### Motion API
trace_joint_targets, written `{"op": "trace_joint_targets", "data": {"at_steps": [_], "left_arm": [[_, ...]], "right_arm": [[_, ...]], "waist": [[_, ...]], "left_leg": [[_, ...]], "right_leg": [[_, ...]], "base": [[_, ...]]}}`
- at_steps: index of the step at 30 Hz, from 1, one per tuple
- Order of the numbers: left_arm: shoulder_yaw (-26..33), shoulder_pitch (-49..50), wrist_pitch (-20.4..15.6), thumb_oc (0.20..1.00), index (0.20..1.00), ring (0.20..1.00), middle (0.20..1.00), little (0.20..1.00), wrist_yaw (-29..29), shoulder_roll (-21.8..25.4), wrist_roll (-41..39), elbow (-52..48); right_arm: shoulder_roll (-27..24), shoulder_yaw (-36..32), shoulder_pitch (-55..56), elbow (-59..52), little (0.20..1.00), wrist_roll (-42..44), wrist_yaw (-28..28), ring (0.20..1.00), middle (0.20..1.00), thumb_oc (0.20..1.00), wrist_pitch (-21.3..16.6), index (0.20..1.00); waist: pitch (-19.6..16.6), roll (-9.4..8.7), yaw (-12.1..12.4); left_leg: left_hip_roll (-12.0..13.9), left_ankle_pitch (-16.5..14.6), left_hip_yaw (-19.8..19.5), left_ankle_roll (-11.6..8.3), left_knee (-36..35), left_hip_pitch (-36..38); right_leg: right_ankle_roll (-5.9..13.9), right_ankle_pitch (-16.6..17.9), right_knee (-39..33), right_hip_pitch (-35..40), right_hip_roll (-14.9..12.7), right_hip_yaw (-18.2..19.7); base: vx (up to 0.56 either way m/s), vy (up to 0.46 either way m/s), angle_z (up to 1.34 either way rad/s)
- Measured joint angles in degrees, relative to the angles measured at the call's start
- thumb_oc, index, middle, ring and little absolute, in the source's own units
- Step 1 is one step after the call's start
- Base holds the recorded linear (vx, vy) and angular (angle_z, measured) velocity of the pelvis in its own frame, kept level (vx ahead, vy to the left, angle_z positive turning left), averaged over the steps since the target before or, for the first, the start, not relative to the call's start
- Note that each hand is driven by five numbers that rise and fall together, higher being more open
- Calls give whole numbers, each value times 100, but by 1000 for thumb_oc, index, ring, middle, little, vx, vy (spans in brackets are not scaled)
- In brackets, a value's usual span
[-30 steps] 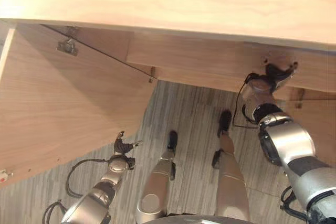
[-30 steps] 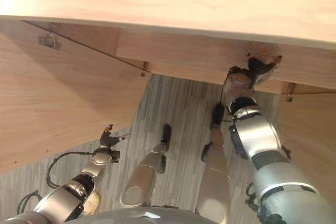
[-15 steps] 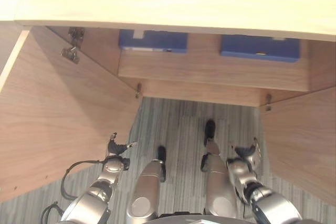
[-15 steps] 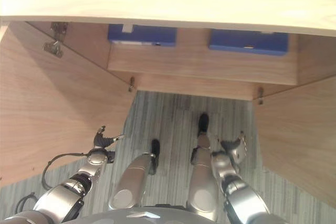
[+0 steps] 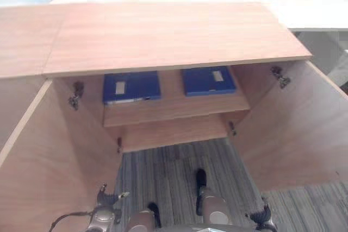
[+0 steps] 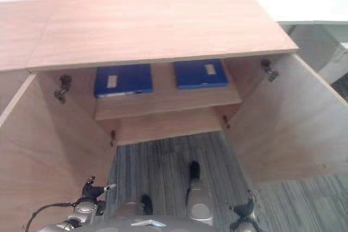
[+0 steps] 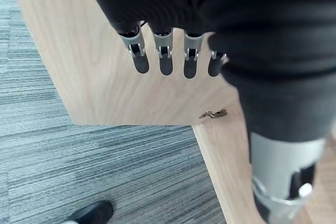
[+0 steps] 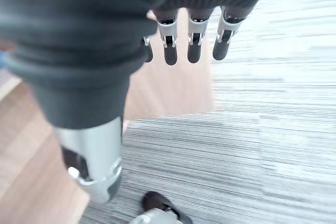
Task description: Put the empty folder in the office cabinet
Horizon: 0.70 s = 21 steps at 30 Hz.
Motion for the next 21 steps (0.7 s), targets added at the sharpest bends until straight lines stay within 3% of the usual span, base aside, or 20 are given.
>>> {"op": "trace_joint_targets", "data": {"at_steps": [1, 2, 3, 4, 5, 7, 8, 9, 11, 12, 14, 21], "left_arm": [[4, 87, -11, 1000, 1000, 1000, 1000, 1000, 31, -57, -1, -58], [6, 186, -16, 1000, 1000, 1000, 1000, 1000, 55, -61, -5, -40], [6, 186, -16, 1000, 1000, 1000, 1000, 1000, 55, -61, -5, -40], [-83, 314, -31, 1000, 1000, 1000, 1000, 1000, 75, -25, -6, -37], [-149, 301, -20, 1000, 1000, 1000, 1000, 1000, 82, 20, -7, -28], [-157, 454, -38, 1000, 1000, 1000, 1000, 1000, 80, 88, -7, -76], [-157, 454, -38, 1000, 1000, 1000, 1000, 1000, 80, 88, -7, -76], [-164, 467, -31, 1000, 1000, 1000, 1000, 1000, 72, 54, -8, -70], [-254, 627, -22, 1000, 1000, 1000, 1000, 1000, 52, -187, -10, -180], [-254, 627, -22, 1000, 1000, 1000, 1000, 1000, 52, -187, -10, -180], [-462, 676, -27, 1000, 1000, 1000, 1000, 1000, 14, -266, -7, -254], [-494, 1028, 102, 1000, 1000, 1000, 1000, 1000, -197, 23, -3, -368]], "right_arm": [[64, -132, 16, 98, 1000, 158, -110, 1000, 1000, 1000, 7, 1000], [90, -208, 14, 225, 1000, 160, -264, 1000, 1000, 1000, -22, 1000], [90, -208, 14, 225, 1000, 160, -264, 1000, 1000, 1000, -22, 1000], [144, -303, -55, 249, 1000, 270, -435, 1000, 1000, 1000, -18, 1000], [198, -315, -100, 294, 1000, 364, -547, 1000, 1000, 1000, 5, 1000], [297, -537, -142, 497, 1000, 523, -727, 1000, 1000, 1000, -19, 1000], [297, -537, -142, 497, 1000, 523, -727, 1000, 1000, 1000, -19, 1000], [268, -846, -299, 534, 1000, 759, -850, 1000, 1000, 1000, -19, 1000], [-101, -1041, -591, 671, 1000, 1252, -1108, 1000, 1000, 1000, -19, 1000], [-101, -1041, -591, 671, 1000, 1252, -1108, 1000, 1000, 1000, -19, 1000], [-456, -1294, -588, 691, 1000, 1602, -1184, 1000, 1000, 1000, -22, 1000], [-1407, -1609, -918, 633, 1000, 2168, -1349, 1000, 1000, 1000, -101, 1000]], "waist": [[-167, 158, 29], [-331, 296, 84], [-331, 296, 84], [-549, 215, 88], [-567, 147, 86], [-975, -38, 250], [-975, -38, 250], [-1023, -34, 254], [-1131, 226, 235], [-1131, 226, 235], [-1257, 421, 296], [-1357, 404, 393]], "left_leg": [[167, 267, 163, -67, -506, 234], [268, 486, 321, -110, -879, 388], [268, 486, 321, -110, -879, 388], [271, 591, 365, -237, -1134, 450], [273, 638, 347, -304, -1197, 508], [254, 825, 412, -648, -1505, 577], [254, 825, 412, -648, -1505, 577], [279, 949, 402, -776, -1673, 646], [487, 1009, 381, -867, -1672, 615], [487, 1009, 381, -867, -1672, 615], [587, 996, 260, -874, -1673, 525], [577, 1244, 84, -963, -1613, 455]], "right_leg": [[120, -422, 544, 44, 96, -21], [277, -767, 826, 232, 26, -16], [277, -767, 826, 232, 26, -16], [530, -824, 35, 1064, -267, -8], [605, -935, -229, 1469, -385, -57], [697, -931, -1121, 1986, -389, -20], [697, -931, -1121, 1986, -389, -20], [617, -1142, -1344, 2077, -322, -194], [520, -1325, -1464, 2050, -115, -236], [520, -1325, -1464, 2050, -115, -236], [464, -1476, -1446, 2031, 35, -253], [452, -1283, -1680, 2111, 87, -286]], "base": [[-44, -32, -88], [-18, -18, -68], [60, -90, -78], [107, -124, -45], [151, -158, -62], [88, -98, -44], [58, -90, -33], [112, -137, -20], [132, -163, -18], [60, -97, 4], [71, -136, 12], [64, -168, 6]]}}
